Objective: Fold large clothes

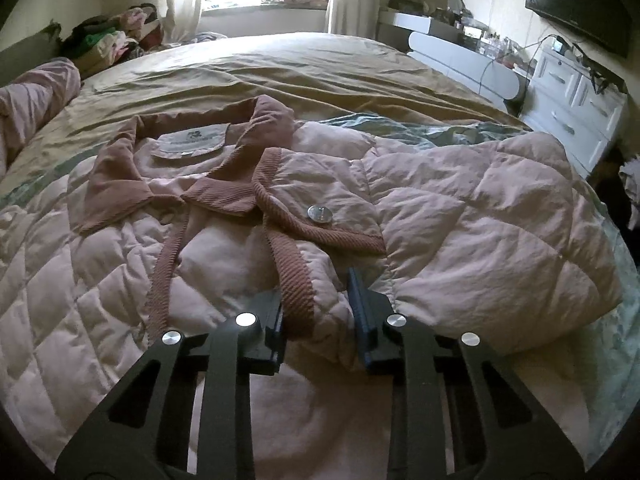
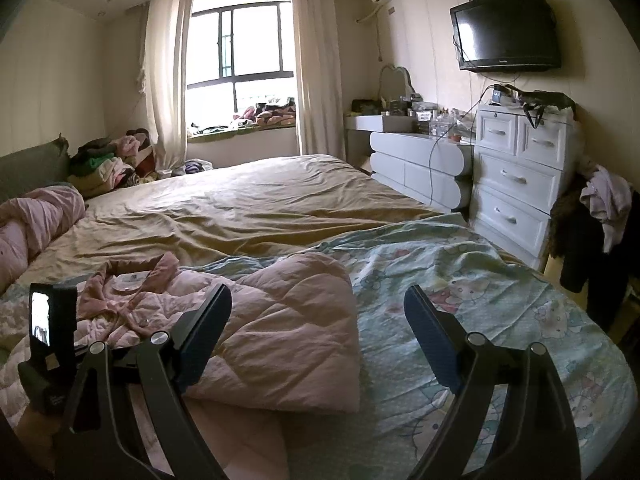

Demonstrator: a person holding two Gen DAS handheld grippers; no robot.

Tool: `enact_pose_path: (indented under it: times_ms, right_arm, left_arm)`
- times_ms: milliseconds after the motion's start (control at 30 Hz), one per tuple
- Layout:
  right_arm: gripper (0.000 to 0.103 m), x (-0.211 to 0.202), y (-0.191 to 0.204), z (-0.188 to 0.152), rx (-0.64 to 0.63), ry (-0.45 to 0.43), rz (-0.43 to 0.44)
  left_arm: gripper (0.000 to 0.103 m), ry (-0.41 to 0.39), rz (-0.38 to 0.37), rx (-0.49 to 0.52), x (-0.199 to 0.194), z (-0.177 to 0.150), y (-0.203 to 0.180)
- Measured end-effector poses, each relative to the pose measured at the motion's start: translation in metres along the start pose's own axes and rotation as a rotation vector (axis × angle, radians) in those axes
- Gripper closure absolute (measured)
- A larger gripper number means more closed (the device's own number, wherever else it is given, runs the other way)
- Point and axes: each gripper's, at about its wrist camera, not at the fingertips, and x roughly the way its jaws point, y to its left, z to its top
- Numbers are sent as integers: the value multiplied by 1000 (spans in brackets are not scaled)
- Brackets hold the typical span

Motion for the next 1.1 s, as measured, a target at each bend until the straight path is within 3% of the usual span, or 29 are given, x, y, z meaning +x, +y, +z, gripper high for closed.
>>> enact_pose_path:
  times_ms: [367,600,1100]
  right_arm:
    - [16,2,13,2,-7,-1,5]
    - [16,6,34,3,-25,12,20]
    - [16,40,99,-8,-53,105,78]
  left_arm:
    - [89,-68,54,-29,-25,7,30]
    - [90,-144,173,-10,-53,15,64]
    - [90,-137,380,-76,-83,3,201]
